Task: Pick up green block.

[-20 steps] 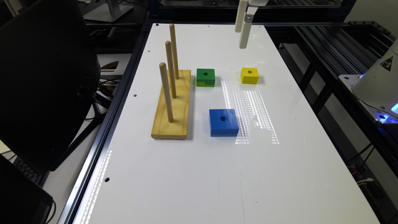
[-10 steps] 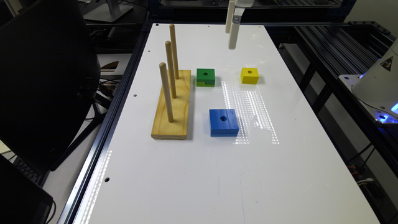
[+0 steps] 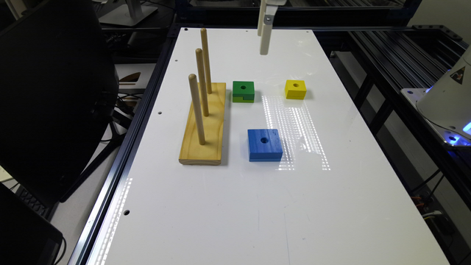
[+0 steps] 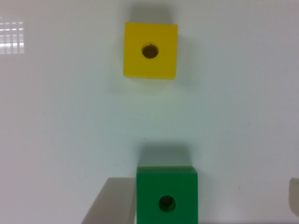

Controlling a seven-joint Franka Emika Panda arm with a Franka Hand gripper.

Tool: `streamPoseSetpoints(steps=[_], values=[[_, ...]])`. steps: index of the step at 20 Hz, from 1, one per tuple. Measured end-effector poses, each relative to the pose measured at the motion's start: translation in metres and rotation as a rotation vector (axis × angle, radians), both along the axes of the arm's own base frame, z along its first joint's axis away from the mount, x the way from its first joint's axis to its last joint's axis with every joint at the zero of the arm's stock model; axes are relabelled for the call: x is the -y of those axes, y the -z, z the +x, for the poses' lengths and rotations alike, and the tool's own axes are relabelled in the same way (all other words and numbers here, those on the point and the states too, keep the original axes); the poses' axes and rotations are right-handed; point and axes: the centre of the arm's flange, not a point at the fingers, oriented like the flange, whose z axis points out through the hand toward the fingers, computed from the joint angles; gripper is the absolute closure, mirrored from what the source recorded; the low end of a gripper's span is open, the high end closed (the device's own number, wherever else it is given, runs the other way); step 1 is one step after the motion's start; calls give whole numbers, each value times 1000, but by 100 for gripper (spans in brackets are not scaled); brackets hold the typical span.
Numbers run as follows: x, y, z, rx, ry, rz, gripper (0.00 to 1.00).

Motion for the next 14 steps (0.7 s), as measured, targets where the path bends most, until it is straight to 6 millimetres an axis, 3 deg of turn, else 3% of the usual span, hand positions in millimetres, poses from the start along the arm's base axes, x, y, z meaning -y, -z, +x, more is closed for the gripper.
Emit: streamPoseSetpoints(steps=[9, 14], values=[[2, 9, 9, -12, 0, 3, 0], [3, 32, 12, -24, 0, 7, 0]])
